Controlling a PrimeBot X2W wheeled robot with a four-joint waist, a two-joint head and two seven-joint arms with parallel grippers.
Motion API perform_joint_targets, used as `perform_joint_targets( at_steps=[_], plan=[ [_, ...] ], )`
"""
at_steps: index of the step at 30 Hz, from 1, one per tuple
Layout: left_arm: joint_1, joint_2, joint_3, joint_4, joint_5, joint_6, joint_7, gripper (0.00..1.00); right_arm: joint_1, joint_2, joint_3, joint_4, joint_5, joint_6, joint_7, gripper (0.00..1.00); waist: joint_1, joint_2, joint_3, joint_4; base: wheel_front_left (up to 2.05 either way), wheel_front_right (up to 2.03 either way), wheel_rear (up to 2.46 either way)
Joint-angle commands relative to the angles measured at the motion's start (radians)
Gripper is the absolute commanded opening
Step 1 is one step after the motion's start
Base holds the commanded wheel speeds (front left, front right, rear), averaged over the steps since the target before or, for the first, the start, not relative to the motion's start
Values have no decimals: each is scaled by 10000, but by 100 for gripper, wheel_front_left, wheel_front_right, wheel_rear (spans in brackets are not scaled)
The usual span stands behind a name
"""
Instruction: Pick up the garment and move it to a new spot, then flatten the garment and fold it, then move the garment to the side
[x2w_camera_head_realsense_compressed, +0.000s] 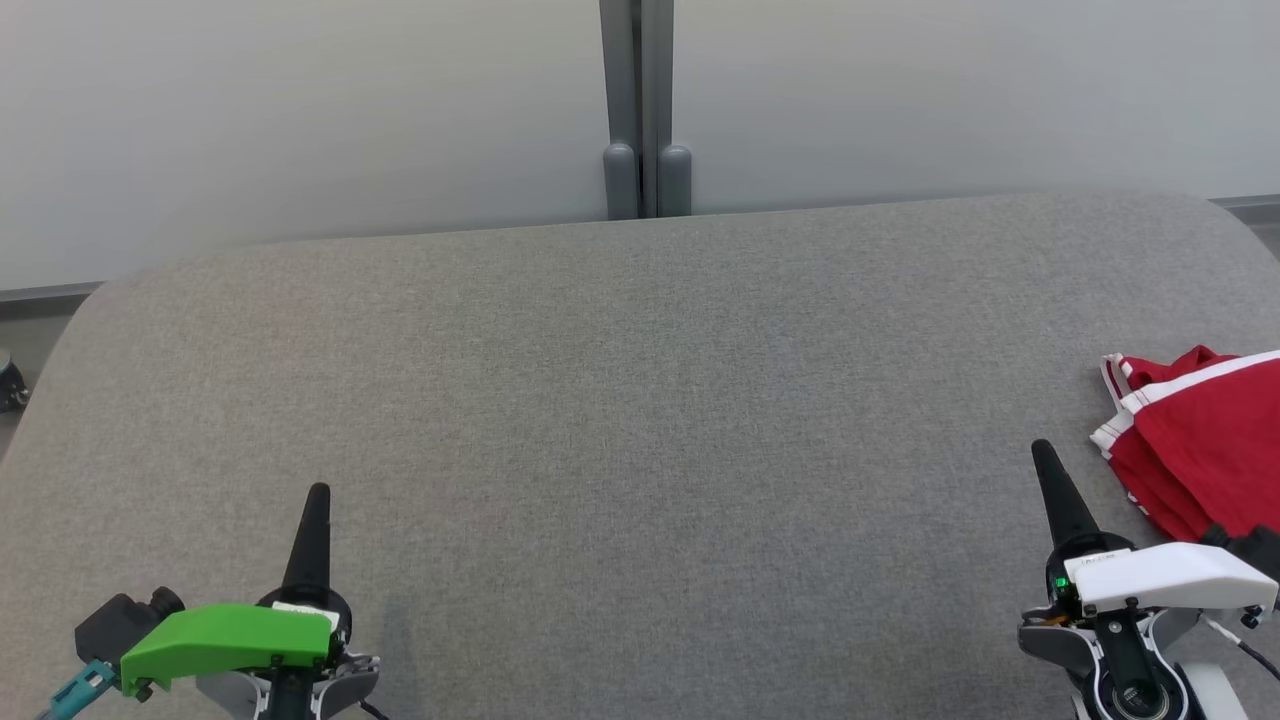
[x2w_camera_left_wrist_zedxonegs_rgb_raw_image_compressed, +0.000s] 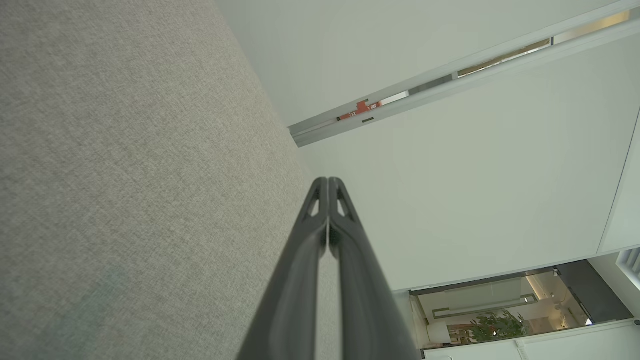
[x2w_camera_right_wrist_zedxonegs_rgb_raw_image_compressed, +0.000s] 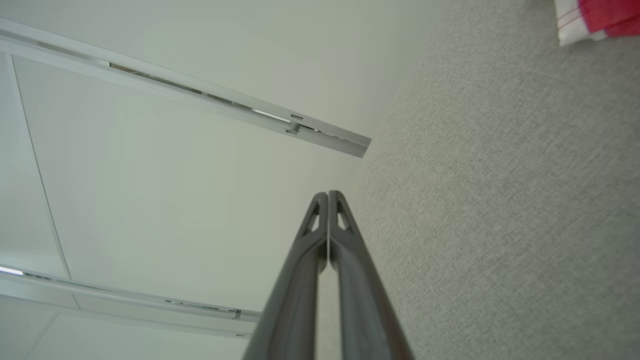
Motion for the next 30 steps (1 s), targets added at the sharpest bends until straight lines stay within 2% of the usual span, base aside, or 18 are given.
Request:
perform_joint_targets(
  at_steps=[1,30],
  plan=[
    [-249,78,103,-20,-258,-85,69,0,-228,-30,-51,-15,262,-6,81,0,0,0,8,0,0,0,0],
    [-482,30,845,212,-2325,-388,742,0,-463,13,-285,312,2532,-4,725,0,0,0,150,2,0,0,0]
  ],
)
